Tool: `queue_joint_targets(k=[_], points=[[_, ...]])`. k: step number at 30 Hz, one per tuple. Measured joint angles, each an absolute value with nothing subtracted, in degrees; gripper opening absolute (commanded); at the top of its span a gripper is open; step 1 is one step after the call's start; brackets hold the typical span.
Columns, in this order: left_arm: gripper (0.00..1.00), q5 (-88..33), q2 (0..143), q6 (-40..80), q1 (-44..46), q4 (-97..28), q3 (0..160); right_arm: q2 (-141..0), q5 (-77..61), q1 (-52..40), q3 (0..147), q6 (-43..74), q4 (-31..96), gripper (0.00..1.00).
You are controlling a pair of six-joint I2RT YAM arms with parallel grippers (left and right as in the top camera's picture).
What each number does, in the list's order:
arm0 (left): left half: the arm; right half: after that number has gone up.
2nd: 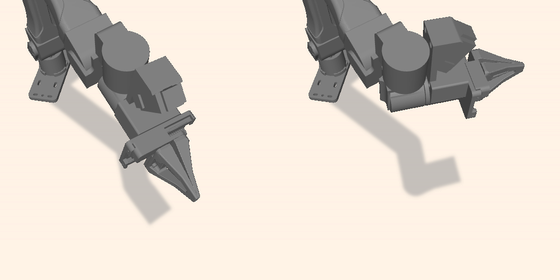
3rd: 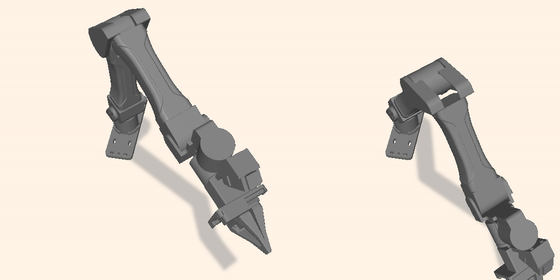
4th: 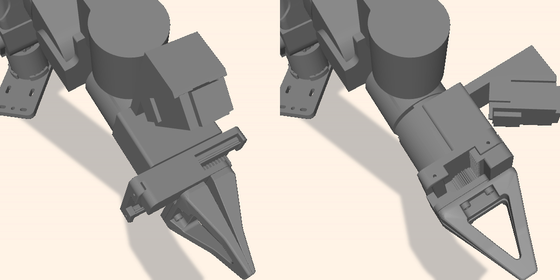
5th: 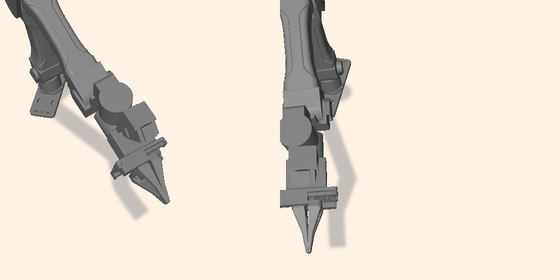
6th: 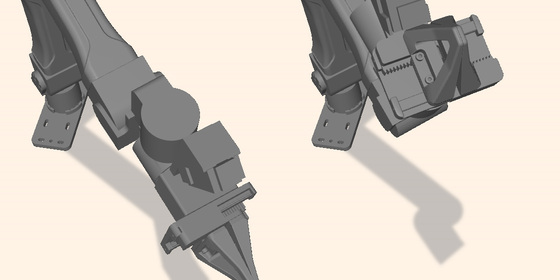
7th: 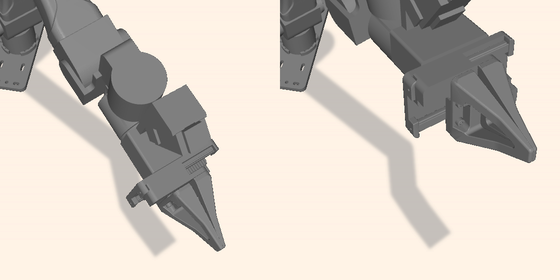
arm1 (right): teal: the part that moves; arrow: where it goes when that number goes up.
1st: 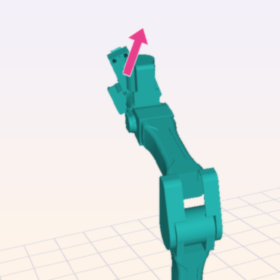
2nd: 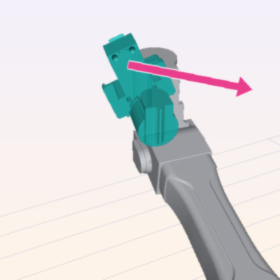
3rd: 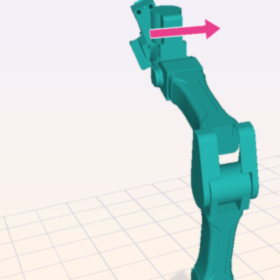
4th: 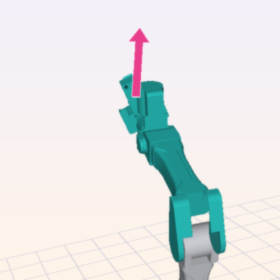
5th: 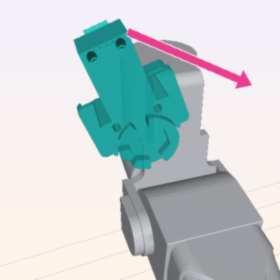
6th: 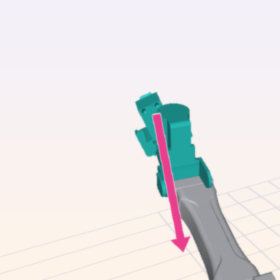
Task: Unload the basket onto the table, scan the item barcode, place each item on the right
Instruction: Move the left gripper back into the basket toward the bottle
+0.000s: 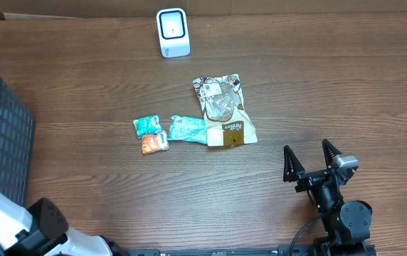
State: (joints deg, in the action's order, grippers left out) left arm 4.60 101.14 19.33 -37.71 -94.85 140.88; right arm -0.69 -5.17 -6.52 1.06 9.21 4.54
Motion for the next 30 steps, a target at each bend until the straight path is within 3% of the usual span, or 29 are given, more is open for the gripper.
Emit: queue_joint_targets(k=[3, 6, 13, 30], points=[[0.88, 4.58, 101.14, 20.03, -41.01, -92.64, 136.20, -0.69, -5.17, -6.52, 1.06, 9.19, 4.56, 1.00], [1.00, 4.56, 101.16, 20.27, -43.24, -88.86, 130.87, -0.69, -5.17, -6.52, 1.06, 9.19, 4.58, 1.00], [1.00, 4.56, 102.32, 20.91, -45.06, -82.70, 123.31, -0.69, -5.17, -6.52, 1.06, 9.19, 4.56, 1.00], [1.00, 4.58, 112.88, 20.75, -47.18, -74.35, 123.17, -0.69, -5.15, -6.52, 1.06, 9.19, 4.56, 1.00]])
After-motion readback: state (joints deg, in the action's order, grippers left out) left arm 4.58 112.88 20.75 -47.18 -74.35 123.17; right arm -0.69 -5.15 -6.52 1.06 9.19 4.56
